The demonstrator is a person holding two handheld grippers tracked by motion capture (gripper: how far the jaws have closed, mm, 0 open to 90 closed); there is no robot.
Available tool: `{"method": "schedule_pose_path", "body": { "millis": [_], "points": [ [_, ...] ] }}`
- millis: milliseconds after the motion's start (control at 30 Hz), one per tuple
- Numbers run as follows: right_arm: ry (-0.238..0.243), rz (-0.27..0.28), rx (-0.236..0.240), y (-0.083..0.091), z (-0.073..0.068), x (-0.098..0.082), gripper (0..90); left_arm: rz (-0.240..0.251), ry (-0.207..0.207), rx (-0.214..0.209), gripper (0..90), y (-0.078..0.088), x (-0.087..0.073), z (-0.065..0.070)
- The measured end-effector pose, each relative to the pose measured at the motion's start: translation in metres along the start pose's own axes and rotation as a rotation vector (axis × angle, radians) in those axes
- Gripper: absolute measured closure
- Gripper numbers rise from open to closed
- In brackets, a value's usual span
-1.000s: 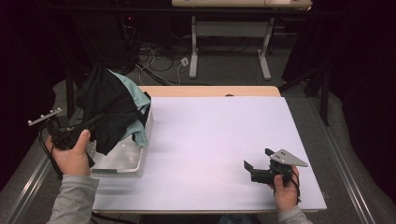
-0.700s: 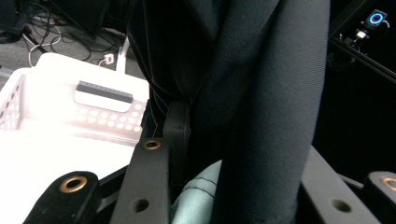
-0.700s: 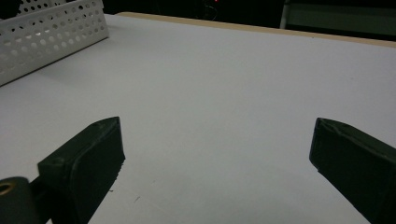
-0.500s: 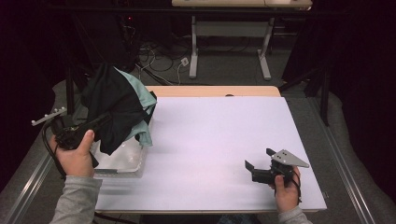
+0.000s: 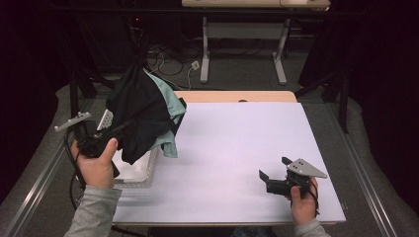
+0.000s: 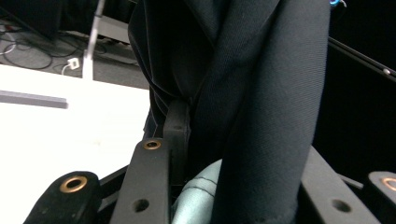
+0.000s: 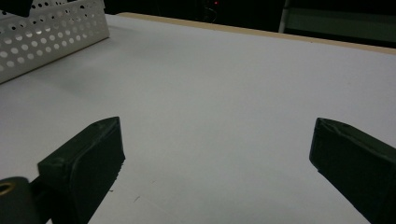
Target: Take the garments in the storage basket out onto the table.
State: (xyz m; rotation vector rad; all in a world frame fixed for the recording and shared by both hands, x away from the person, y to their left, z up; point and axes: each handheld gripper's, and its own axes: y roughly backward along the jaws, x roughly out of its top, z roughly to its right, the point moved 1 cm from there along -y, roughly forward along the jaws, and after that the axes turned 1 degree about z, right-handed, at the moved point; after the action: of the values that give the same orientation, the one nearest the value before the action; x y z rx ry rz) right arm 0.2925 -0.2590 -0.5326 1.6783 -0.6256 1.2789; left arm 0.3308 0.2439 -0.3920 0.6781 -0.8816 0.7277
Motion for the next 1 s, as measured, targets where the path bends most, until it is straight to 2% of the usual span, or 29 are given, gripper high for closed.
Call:
{"method": "schedule_pose_path", "body": {
  "millis": [200, 433, 467, 667, 700, 767, 900, 1000],
  "points": [
    [0.002, 0.021, -0.005, 0.002, 0.001, 0.001, 2.7, -0.028, -0.005, -0.033, 67.8, -0.012, -0.008, 0.011],
    [-0.008, 0.023, -0.013, 0.006, 0.004, 0.000, 2.7, -0.039, -0.006, -0.064, 67.8, -0.022, -0.015, 0.019],
    [-0.009, 0.021, -0.015, 0.007, 0.005, 0.000, 2.7, -0.036, 0.001, -0.066, 67.8, -0.023, -0.016, 0.021],
    [-0.007, 0.018, -0.023, 0.006, 0.004, 0.000, 2.6, -0.038, -0.027, -0.074, 67.8, -0.027, -0.019, 0.026],
    [-0.005, 0.020, -0.022, 0.006, 0.004, 0.000, 2.7, -0.046, -0.017, -0.078, 67.8, -0.027, -0.021, 0.028],
    [0.005, 0.017, -0.023, 0.006, 0.004, -0.001, 2.7, -0.051, -0.028, -0.082, 67.8, -0.028, -0.023, 0.029],
    [-0.008, 0.019, -0.024, 0.006, 0.002, -0.001, 2.6, -0.067, -0.027, -0.086, 67.8, -0.032, -0.030, 0.032],
    [0.008, 0.019, -0.030, 0.007, 0.003, -0.001, 2.6, -0.076, -0.022, -0.096, 67.8, -0.036, -0.037, 0.033]
  ]
}}
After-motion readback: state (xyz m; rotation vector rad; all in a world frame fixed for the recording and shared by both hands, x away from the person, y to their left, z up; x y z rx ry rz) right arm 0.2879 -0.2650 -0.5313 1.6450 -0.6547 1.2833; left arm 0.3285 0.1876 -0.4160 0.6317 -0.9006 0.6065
